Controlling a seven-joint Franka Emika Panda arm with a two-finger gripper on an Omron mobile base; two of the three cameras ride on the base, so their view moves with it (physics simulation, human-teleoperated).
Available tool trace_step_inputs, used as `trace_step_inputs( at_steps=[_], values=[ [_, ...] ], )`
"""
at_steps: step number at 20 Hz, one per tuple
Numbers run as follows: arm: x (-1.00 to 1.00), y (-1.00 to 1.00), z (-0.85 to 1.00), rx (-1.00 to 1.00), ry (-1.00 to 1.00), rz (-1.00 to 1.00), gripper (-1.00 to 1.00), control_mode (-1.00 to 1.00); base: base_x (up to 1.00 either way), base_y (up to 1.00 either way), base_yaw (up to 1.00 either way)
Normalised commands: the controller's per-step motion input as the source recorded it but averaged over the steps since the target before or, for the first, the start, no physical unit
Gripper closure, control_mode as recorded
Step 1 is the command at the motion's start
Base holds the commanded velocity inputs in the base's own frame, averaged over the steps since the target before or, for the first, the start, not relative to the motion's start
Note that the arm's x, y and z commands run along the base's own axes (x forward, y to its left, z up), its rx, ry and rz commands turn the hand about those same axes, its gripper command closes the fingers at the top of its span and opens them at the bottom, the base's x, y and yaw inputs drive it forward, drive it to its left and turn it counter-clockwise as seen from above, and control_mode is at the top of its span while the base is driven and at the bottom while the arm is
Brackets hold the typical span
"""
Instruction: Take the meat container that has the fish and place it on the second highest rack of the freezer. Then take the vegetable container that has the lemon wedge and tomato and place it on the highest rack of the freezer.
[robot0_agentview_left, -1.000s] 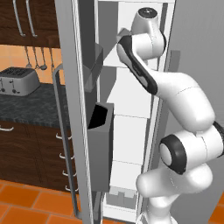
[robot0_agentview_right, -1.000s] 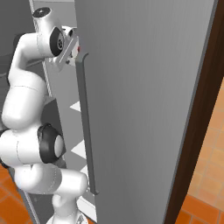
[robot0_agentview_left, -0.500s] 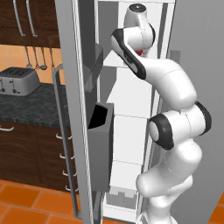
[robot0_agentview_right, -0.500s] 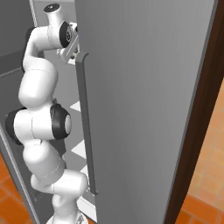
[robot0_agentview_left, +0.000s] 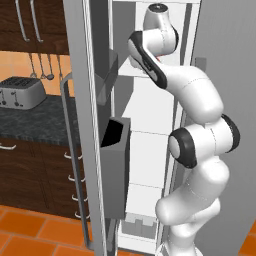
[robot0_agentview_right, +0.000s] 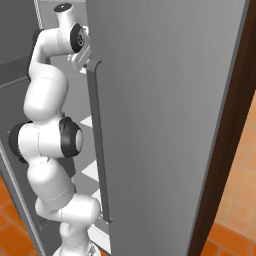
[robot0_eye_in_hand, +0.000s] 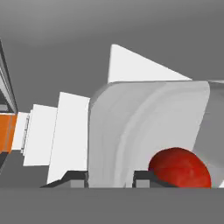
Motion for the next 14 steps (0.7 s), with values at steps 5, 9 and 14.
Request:
trace_step_inputs(
  at_steps=[5, 9, 14],
  values=[
    [-0.08, -0.01, 0.08, 0.00, -0.12, 0.00, -1.00, -1.00, 0.00, 0.00, 0.00],
    [-0.90, 0.00, 0.04, 0.00, -0.11, 0.00, -1.00, -1.00, 0.00, 0.00, 0.00],
    [-1.00, 0.00, -0.07, 0.00, -0.05, 0.04, -1.00, -1.00, 0.00, 0.00, 0.00]
  ],
)
